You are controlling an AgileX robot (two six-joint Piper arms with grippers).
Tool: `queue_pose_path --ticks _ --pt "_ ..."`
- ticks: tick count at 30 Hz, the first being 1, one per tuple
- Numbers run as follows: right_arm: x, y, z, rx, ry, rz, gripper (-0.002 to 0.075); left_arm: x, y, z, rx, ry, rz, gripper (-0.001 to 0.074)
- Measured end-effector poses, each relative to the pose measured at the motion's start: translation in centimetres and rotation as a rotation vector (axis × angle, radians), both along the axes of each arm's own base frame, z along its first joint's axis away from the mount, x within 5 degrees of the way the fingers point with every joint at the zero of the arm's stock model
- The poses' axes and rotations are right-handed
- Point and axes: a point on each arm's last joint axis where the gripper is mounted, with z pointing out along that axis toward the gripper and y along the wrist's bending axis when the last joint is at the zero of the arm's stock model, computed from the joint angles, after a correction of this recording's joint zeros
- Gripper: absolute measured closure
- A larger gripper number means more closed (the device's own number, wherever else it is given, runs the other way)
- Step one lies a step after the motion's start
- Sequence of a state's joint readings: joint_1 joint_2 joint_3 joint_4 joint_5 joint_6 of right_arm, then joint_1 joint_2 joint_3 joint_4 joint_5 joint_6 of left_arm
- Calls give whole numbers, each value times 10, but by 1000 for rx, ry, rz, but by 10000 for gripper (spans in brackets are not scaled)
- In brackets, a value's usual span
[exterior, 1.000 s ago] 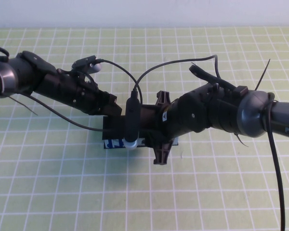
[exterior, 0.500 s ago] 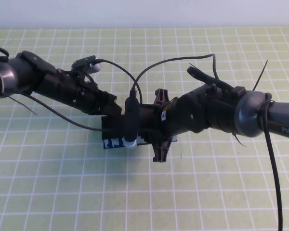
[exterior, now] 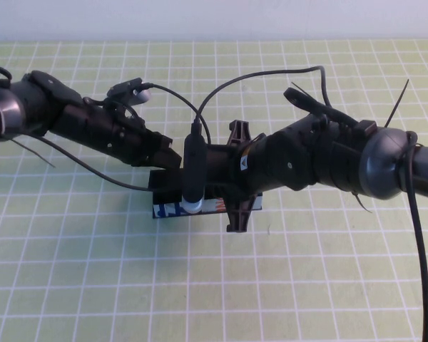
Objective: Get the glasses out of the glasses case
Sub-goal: Pick up the glasses from the glasses case
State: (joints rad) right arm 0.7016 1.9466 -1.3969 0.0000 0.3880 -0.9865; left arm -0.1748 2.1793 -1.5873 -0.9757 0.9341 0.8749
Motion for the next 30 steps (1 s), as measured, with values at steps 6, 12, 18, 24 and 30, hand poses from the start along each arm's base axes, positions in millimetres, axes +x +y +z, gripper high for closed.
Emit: queue_pose_path --ticks 6,12,18,24,30 --pt "0 0 0 16 16 -25 720 -1 15 52 -16 -107 0 739" --pt "2 1 11 41 24 -54 725 -30 32 115 -16 -251 -64 739" --pt "5 3 20 71 33 -88 731 -67 31 94 -58 -306 -202 739" --pt "5 3 21 71 35 -91 733 -93 31 45 -88 -346 -272 739" --pt "5 3 21 72 36 -93 733 -93 35 28 -47 -402 -245 739"
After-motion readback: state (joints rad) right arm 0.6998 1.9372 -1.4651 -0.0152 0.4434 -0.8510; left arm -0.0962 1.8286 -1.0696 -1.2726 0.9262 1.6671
